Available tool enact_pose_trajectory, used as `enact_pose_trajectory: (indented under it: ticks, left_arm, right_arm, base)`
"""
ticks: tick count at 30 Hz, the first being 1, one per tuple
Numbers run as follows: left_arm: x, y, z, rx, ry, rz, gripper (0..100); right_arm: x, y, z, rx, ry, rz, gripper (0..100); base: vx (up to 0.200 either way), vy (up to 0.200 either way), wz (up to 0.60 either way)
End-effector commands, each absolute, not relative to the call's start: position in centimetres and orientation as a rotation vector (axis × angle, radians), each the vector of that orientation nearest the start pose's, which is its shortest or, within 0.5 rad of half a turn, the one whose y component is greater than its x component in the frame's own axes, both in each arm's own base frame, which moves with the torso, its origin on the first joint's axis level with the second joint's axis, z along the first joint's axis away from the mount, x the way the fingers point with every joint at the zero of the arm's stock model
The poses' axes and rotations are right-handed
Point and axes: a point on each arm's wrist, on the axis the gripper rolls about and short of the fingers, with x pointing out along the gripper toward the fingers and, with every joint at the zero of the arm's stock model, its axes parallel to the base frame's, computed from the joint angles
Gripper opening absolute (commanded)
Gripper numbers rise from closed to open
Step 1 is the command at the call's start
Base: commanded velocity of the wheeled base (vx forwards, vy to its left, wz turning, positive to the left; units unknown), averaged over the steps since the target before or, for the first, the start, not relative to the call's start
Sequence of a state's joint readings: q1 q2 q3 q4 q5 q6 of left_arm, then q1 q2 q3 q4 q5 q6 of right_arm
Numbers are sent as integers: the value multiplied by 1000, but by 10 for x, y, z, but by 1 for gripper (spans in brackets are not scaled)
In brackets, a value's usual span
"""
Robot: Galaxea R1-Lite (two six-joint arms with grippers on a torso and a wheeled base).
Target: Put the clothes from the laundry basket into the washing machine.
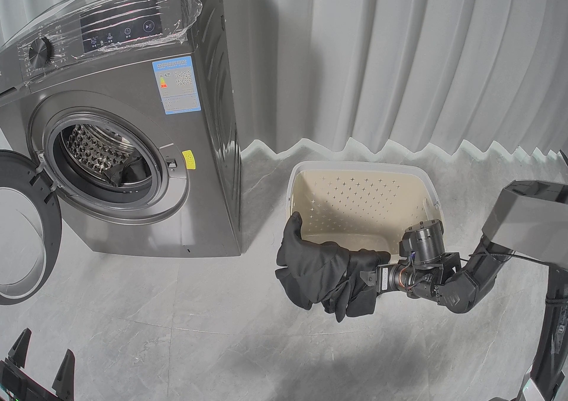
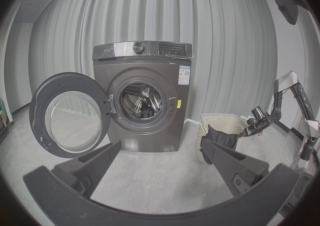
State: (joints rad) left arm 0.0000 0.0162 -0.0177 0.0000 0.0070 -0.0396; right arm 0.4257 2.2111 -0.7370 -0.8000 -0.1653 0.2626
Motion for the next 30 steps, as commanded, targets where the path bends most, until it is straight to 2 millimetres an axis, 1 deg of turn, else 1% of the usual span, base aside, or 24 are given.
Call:
enact_pose_trajectory:
  ticks: [1, 11, 20, 24, 25, 30]
  left_arm:
    - [-23, 0, 76, -40, -2, 8, 100]
    - [-23, 0, 76, -40, -2, 8, 100]
    - [-23, 0, 75, -40, 0, 8, 100]
    - [-23, 0, 76, -40, -2, 9, 100]
    - [-23, 0, 76, -40, -2, 8, 100]
    - [-23, 0, 75, -40, 0, 8, 100]
  right_arm:
    - [334, 139, -9, 52, 699, 134, 100]
    - [349, 143, -19, 60, 688, 126, 100]
    - [360, 148, -19, 101, 654, 128, 100]
    - [360, 150, -20, 105, 654, 129, 100]
    - [360, 150, -20, 106, 652, 131, 0]
    - [362, 152, -23, 112, 619, 143, 0]
  base:
    - [0, 0, 0]
    - [0, 0, 0]
    - [0, 0, 0]
    - [0, 0, 0]
    - [0, 0, 0]
    - [0, 0, 0]
